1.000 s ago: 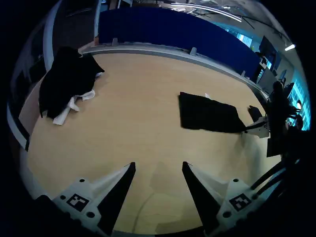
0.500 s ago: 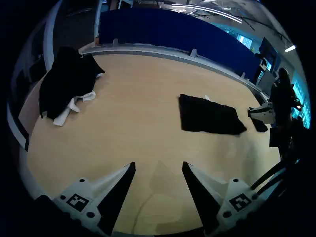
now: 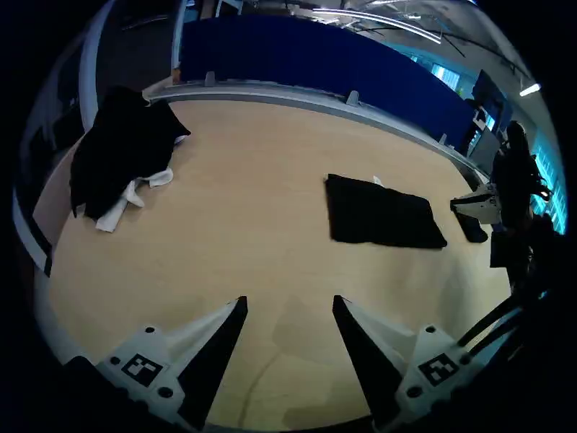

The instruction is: Fold towel

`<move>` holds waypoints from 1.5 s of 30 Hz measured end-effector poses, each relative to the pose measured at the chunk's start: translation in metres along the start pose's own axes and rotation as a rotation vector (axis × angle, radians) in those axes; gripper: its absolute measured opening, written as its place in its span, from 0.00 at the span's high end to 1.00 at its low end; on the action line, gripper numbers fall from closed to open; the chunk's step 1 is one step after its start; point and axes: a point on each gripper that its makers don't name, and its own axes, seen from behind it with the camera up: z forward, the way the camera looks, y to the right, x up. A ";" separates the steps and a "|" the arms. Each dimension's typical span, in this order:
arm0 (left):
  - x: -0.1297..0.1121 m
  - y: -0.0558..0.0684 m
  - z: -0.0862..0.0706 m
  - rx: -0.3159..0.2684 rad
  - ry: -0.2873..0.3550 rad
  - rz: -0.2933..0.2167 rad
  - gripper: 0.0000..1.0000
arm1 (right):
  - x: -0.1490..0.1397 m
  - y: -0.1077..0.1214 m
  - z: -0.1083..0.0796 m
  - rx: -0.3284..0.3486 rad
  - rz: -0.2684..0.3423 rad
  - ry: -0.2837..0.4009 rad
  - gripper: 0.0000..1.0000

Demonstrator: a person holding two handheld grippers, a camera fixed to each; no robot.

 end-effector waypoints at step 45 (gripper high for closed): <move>-0.001 0.010 0.004 -0.008 -0.006 0.015 0.12 | -0.101 -0.011 0.020 0.043 0.063 -0.200 0.90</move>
